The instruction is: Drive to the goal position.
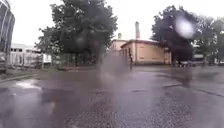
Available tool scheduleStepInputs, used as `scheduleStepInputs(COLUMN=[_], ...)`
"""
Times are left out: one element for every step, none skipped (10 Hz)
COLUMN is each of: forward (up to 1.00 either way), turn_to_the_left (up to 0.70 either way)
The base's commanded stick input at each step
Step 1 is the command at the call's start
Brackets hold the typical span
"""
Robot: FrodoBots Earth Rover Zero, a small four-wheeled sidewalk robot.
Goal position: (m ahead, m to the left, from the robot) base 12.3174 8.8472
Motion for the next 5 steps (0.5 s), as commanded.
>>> scheduleStepInputs(forward=[0.7, 0.7, 0.7, 0.7, 0.7], turn_to_the_left=[0.0, 0.0, 0.0, 0.0, 0.0])
